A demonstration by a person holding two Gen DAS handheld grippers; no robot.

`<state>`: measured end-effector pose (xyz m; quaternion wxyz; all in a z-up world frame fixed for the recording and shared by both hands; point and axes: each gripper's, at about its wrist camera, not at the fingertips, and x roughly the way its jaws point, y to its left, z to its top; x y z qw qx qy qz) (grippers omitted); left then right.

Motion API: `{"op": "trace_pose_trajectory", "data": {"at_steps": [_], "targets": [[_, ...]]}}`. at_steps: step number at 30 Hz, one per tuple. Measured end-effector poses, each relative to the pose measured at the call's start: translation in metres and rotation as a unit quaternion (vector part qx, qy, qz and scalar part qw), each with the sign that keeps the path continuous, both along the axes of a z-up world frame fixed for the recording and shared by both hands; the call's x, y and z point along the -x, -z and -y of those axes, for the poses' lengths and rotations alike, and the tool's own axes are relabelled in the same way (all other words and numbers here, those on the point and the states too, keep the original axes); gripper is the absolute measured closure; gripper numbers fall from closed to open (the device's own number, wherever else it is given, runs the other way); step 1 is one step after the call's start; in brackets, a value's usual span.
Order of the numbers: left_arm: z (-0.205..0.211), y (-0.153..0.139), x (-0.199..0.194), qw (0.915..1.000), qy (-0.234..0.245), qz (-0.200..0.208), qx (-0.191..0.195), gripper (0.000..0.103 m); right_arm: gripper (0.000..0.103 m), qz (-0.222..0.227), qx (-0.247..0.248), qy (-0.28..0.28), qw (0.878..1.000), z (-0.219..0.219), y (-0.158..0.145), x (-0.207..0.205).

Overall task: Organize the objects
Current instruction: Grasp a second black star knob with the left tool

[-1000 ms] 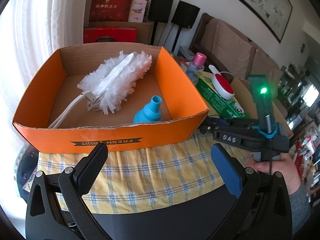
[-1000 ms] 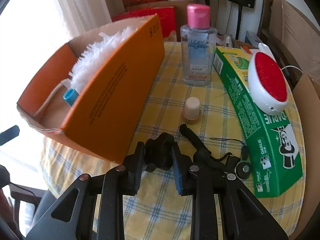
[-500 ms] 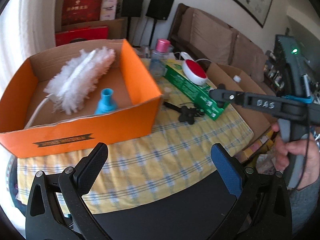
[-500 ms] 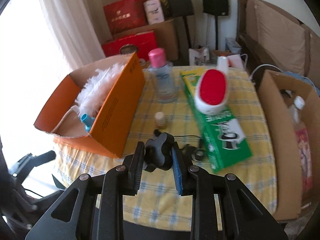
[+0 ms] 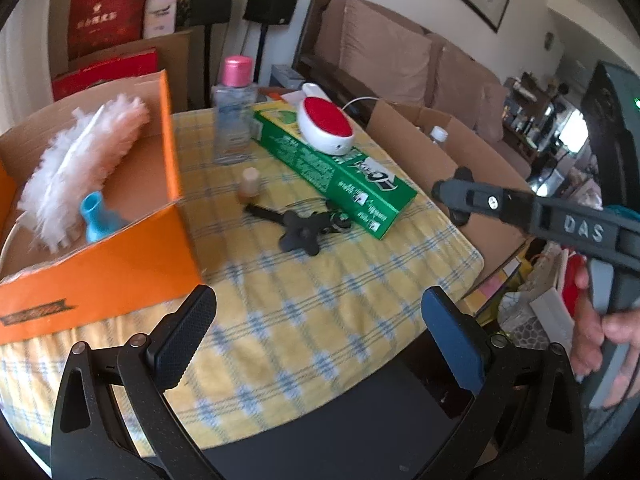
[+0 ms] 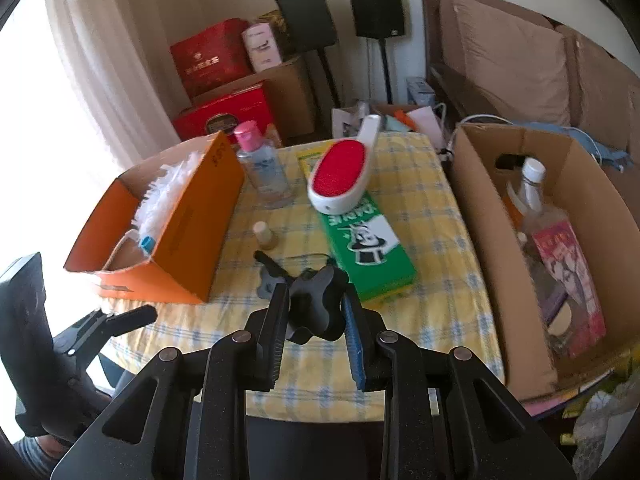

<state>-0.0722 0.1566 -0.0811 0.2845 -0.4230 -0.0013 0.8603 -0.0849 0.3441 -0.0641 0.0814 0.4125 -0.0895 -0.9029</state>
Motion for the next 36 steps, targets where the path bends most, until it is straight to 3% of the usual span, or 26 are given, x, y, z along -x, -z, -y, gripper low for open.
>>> {"op": "trace_pose_trajectory", "data": {"at_steps": [14,17,25,29,36], "targets": [[-0.045,0.018,0.037,0.9982,-0.017,-0.037,0.043,0.011,0.077,0.005,0.018,0.027,0.999,-0.026,0.01,-0.014],[-0.05,0.027,0.049,0.998,-0.019,-0.031,0.052,0.022,0.077,0.008,0.021,0.027,0.999,-0.027,0.014,-0.014],[-0.058,0.046,0.06,0.9976,-0.021,-0.018,0.064,0.023,0.077,0.015,0.026,0.024,0.999,-0.029,0.021,-0.013],[-0.061,0.054,0.063,0.9975,-0.025,-0.001,0.066,0.049,0.077,0.018,0.029,0.022,0.999,-0.028,0.023,-0.012],[-0.055,0.056,0.066,0.9982,-0.027,0.005,0.052,0.07,0.077,0.023,0.029,0.019,0.999,-0.025,0.027,-0.011]]}}
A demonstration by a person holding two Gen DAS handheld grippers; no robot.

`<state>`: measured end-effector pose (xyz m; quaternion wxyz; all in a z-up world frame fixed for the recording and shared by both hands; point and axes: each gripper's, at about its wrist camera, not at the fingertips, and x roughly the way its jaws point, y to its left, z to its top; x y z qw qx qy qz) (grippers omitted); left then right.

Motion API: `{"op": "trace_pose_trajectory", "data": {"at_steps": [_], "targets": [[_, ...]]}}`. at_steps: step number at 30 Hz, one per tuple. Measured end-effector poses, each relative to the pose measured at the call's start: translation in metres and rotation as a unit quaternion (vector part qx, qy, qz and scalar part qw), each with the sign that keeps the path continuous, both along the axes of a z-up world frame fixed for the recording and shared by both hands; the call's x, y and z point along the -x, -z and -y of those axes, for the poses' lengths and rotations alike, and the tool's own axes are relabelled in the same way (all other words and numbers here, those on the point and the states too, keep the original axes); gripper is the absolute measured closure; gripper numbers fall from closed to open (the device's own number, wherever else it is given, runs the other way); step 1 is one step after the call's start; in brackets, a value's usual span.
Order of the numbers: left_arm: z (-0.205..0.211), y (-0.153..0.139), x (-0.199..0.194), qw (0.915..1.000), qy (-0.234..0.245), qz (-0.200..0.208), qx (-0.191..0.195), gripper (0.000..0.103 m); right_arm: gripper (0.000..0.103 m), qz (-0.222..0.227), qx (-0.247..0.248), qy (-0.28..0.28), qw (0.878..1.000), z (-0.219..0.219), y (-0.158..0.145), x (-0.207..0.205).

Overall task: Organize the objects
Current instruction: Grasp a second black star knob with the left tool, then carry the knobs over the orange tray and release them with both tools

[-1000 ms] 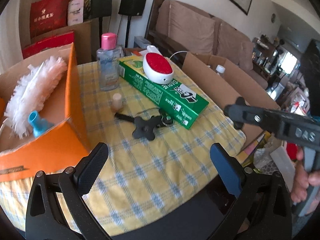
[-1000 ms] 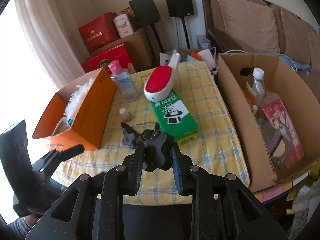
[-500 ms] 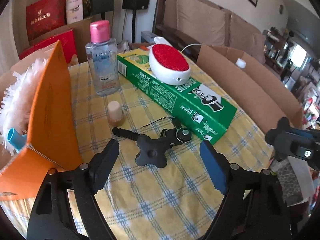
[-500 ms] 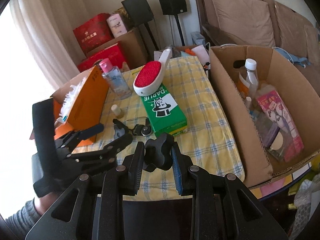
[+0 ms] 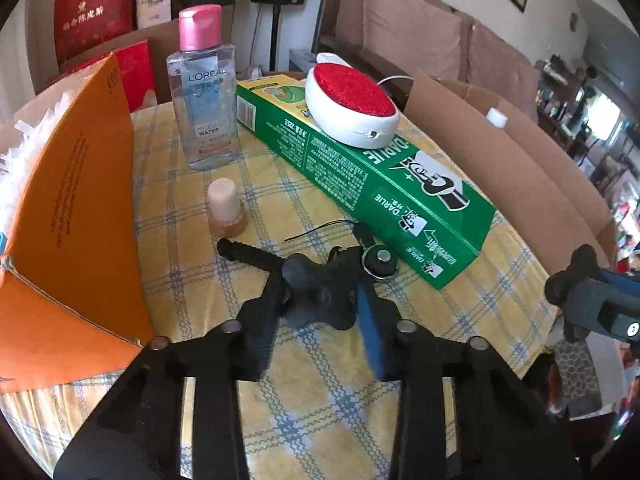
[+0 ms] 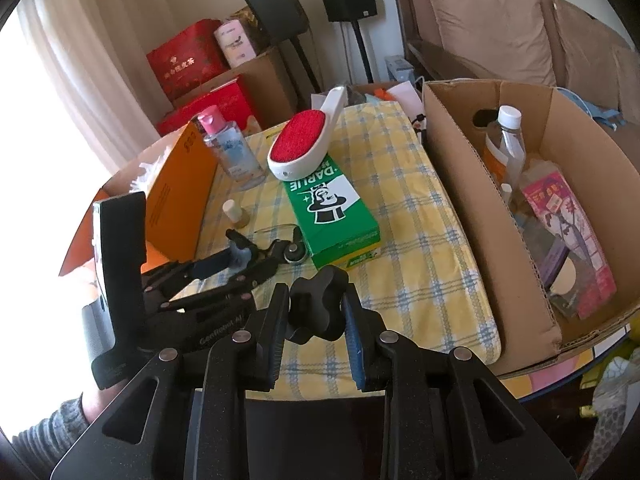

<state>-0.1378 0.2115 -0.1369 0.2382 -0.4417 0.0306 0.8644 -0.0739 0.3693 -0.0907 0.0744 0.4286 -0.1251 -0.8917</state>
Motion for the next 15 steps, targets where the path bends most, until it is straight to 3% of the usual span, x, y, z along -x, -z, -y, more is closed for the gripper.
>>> {"op": "trace_pose_trajectory", "data": {"at_steps": [7,15], "targets": [[0.006,-0.016,-0.016,0.9996,0.016,-0.006,-0.02,0.07,0.077,-0.005,-0.005,-0.006,1.0,0.006,-0.005,0.0],[0.029,-0.062,-0.038,0.9982,0.022,-0.026,-0.049,0.07,0.077,-0.02,-0.017,-0.02,0.999,0.019,-0.021,0.004]]}}
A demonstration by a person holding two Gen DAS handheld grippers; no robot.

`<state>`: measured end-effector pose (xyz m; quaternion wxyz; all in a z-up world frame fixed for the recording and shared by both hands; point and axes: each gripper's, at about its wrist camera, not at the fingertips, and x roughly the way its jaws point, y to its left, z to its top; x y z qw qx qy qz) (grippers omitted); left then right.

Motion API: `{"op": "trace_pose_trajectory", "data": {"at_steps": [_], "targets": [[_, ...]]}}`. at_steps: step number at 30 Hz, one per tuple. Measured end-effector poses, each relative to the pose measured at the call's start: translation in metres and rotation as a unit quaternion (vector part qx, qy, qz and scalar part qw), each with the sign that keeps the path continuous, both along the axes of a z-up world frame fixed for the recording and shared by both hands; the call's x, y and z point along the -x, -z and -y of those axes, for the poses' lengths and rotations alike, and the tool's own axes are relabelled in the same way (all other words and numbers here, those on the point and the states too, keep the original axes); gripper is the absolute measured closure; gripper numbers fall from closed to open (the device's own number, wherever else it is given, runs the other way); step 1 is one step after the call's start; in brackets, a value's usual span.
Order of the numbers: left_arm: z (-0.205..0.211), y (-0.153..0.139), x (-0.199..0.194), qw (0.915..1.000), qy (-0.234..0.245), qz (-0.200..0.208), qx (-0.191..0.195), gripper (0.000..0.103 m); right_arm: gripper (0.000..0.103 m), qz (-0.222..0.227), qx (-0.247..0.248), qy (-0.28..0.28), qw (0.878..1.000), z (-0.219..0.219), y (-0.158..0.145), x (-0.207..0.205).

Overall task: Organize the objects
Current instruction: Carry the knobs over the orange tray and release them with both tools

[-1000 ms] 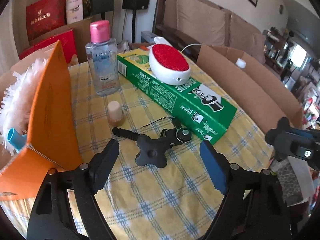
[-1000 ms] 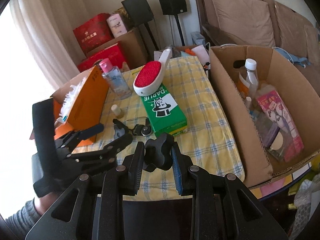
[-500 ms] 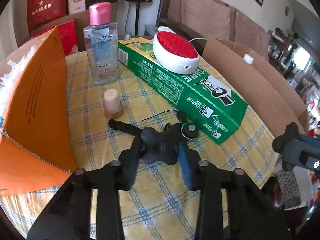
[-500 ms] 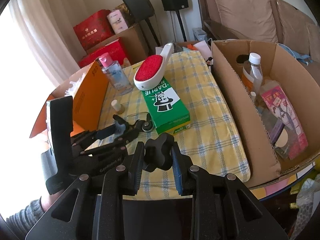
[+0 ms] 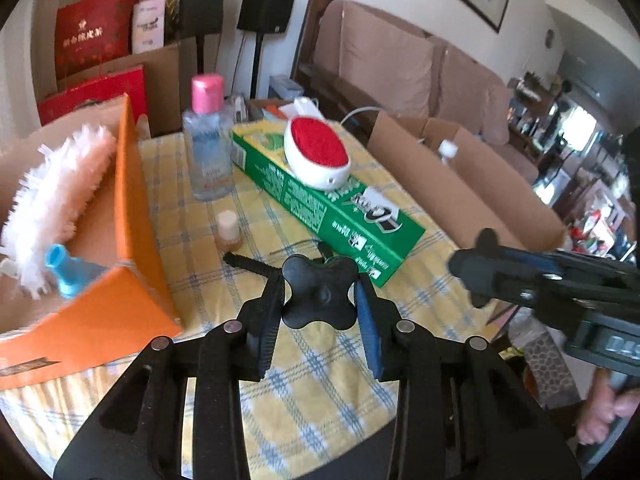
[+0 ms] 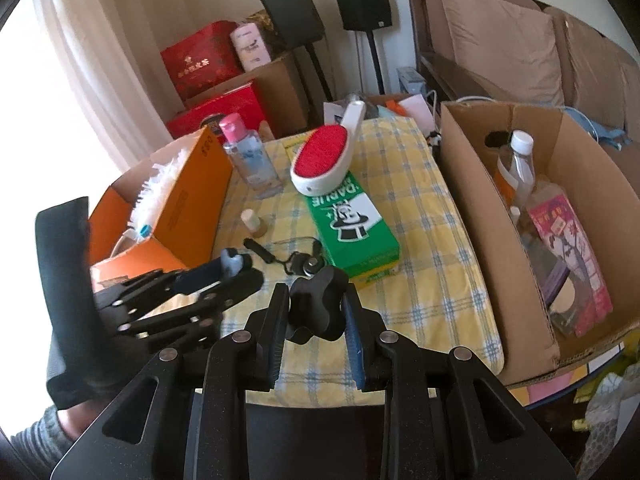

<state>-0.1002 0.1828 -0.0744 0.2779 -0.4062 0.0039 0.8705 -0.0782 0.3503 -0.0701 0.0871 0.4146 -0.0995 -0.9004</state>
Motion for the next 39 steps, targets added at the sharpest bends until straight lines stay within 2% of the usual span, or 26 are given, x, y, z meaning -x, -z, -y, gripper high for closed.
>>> {"op": "trace_pose_trajectory", "data": {"at_steps": [8,14,22,28,39], "targets": [[0.037,-0.037,-0.003,0.9995,-0.024,-0.014,-0.018,0.07,0.077,-0.02,-0.009,-0.033,0.999,0.029,-0.022,0.011],[0.08,-0.052,0.003,0.9976,-0.064,-0.022,-0.013,0.07,0.077,-0.034,-0.005,-0.067,0.997,0.06,-0.037,0.026],[0.138,-0.052,0.014,0.993,-0.116,-0.022,-0.009,0.07,0.077,-0.035,0.013,-0.116,0.993,0.11,-0.044,0.052],[0.172,-0.038,0.029,0.989,-0.148,-0.004,0.003,0.07,0.077,-0.025,0.008,-0.139,0.99,0.145,-0.039,0.076],[0.191,-0.014,0.045,0.9876,-0.155,0.025,0.012,0.07,0.077,0.003,-0.003,-0.144,0.99,0.185,-0.015,0.125]]}}
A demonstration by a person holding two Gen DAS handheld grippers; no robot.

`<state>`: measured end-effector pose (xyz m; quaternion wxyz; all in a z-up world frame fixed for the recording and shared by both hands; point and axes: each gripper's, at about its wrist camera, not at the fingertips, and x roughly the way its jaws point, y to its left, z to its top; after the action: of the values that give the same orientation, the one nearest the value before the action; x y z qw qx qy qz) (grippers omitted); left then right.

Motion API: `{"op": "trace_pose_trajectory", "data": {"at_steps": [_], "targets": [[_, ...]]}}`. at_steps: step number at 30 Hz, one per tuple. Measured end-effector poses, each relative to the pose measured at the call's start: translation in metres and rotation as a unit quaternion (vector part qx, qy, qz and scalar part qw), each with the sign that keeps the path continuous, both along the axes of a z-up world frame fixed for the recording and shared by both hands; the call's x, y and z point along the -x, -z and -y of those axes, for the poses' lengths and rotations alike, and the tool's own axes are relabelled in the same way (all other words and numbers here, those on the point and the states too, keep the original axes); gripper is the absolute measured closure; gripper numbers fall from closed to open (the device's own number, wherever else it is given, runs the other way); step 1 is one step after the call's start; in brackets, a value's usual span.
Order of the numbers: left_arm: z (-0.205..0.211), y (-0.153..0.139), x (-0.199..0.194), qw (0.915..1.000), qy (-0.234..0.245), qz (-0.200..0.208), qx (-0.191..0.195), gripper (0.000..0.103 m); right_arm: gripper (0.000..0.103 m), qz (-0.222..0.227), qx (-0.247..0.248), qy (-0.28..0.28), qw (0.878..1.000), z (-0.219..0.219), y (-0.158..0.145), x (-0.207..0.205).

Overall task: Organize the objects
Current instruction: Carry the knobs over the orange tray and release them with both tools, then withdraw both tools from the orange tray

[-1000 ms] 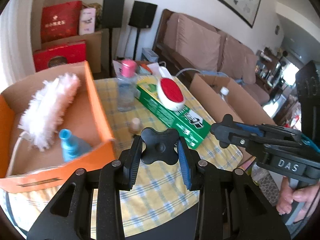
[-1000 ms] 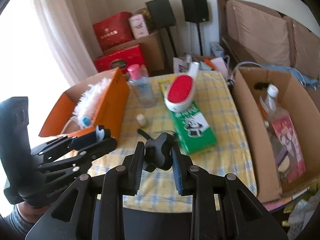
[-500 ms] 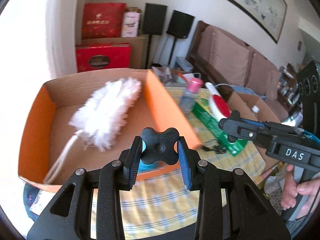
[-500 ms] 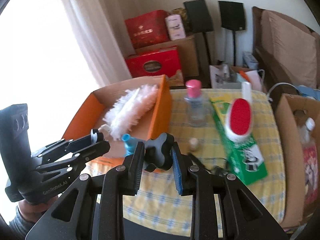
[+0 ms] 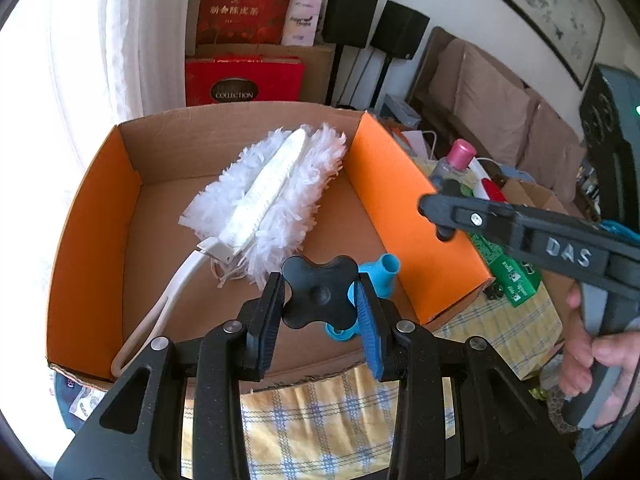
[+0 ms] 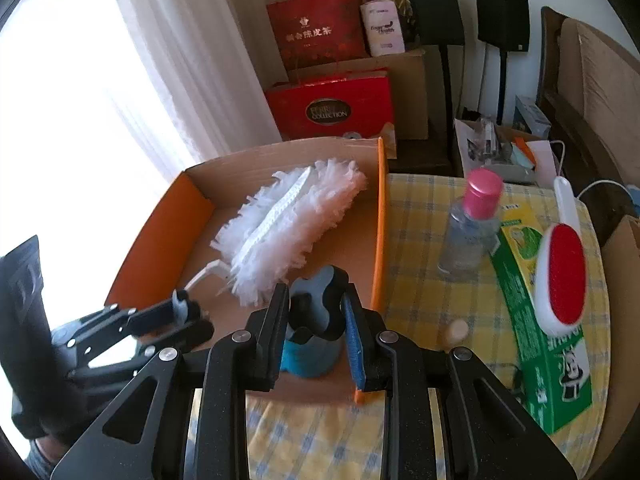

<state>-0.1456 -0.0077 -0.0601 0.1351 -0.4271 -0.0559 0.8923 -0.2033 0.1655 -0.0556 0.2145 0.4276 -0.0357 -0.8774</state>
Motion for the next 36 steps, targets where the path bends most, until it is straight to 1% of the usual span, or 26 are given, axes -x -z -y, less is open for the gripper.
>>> {"op": "trace_pose_trajectory", "data": {"at_steps": [2,5,7,10,12,13,14,17,20,25,30,33,36], "targets": [[0.0,0.002,0.002,1.0,0.001,0.003,-0.001,0.071,0.077,0.002,-0.001,0.002,1.0,0.003,0.003,0.007],[0.001,0.0,0.003,1.0,0.004,0.004,-0.007,0.067,0.077,0.002,-0.006,0.005,1.0,0.007,0.004,0.013],[0.001,-0.003,0.003,1.0,0.004,0.0,-0.006,0.066,0.077,0.001,-0.008,0.006,1.0,0.008,0.004,0.015],[0.005,-0.008,0.001,0.9999,0.002,-0.006,-0.012,0.061,0.077,-0.004,-0.012,0.008,1.0,0.005,0.001,0.01],[0.01,-0.011,-0.002,0.9998,-0.001,-0.008,-0.019,0.054,0.076,-0.007,-0.018,0.012,1.0,0.001,-0.001,0.006],[0.012,-0.011,-0.002,0.9998,-0.002,-0.008,-0.02,0.054,0.075,-0.009,-0.023,0.017,1.0,-0.002,-0.002,0.004],[0.014,-0.011,-0.003,0.9997,-0.004,-0.007,-0.021,0.053,0.073,-0.01,-0.03,0.023,0.999,-0.005,-0.002,0.002],[0.017,-0.007,-0.005,0.9998,-0.007,-0.001,-0.018,0.053,0.07,-0.006,-0.058,0.036,0.998,-0.011,0.003,0.0],[0.019,-0.001,-0.006,0.9997,-0.011,0.008,-0.019,0.054,0.071,0.022,-0.073,0.035,0.996,-0.015,0.018,0.001],[0.02,0.003,-0.01,0.9997,-0.012,0.011,-0.019,0.054,0.071,0.059,-0.074,0.021,0.995,-0.013,0.038,-0.004],[0.021,0.0,-0.011,0.9997,-0.009,0.012,-0.018,0.054,0.072,0.075,-0.056,0.002,0.996,-0.01,0.038,-0.011],[0.021,-0.001,-0.012,0.9997,-0.008,0.011,-0.019,0.054,0.072,0.071,-0.056,-0.003,0.996,-0.007,0.036,-0.018],[0.016,-0.006,-0.018,0.9997,0.002,0.004,-0.024,0.053,0.072,0.056,-0.051,-0.004,0.997,-0.009,0.026,-0.025]]}}
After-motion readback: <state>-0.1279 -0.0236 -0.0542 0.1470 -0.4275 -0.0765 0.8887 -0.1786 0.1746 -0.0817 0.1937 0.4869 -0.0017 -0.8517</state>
